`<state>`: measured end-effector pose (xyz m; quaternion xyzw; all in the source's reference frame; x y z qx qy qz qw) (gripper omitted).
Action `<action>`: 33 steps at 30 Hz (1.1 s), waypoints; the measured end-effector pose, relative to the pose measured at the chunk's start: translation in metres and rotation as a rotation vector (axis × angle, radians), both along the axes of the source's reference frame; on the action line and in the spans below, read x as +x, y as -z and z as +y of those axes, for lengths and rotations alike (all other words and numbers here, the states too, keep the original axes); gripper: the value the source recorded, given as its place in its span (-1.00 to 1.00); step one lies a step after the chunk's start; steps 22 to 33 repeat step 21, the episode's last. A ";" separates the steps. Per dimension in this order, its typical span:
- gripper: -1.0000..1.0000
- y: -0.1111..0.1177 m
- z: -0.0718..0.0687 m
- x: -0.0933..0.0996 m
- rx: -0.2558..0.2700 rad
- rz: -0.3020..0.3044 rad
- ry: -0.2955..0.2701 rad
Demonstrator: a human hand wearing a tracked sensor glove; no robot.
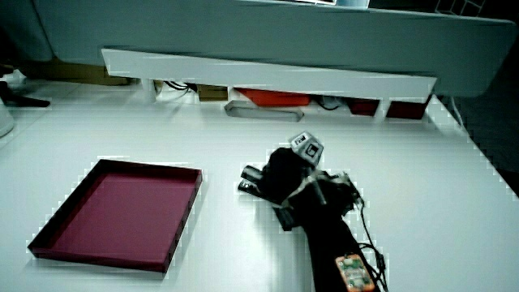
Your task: Pick stapper from desk
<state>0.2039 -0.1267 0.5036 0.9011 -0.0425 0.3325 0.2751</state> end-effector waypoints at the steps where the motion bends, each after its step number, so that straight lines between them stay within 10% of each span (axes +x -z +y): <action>1: 1.00 0.001 0.000 0.000 0.003 -0.004 -0.003; 7: 1.00 0.027 -0.002 -0.013 0.064 -0.049 0.036; 8: 1.00 0.031 -0.003 -0.016 -0.011 -0.079 0.057; 9: 1.00 0.040 -0.003 -0.021 0.091 -0.072 0.049; 10: 1.00 0.042 -0.003 -0.023 0.009 -0.105 0.070; 16: 1.00 0.071 -0.001 -0.059 -0.047 -0.208 0.067; 21: 1.00 0.070 -0.007 -0.091 0.096 -0.309 0.213; 33: 1.00 0.070 -0.007 -0.091 0.096 -0.309 0.213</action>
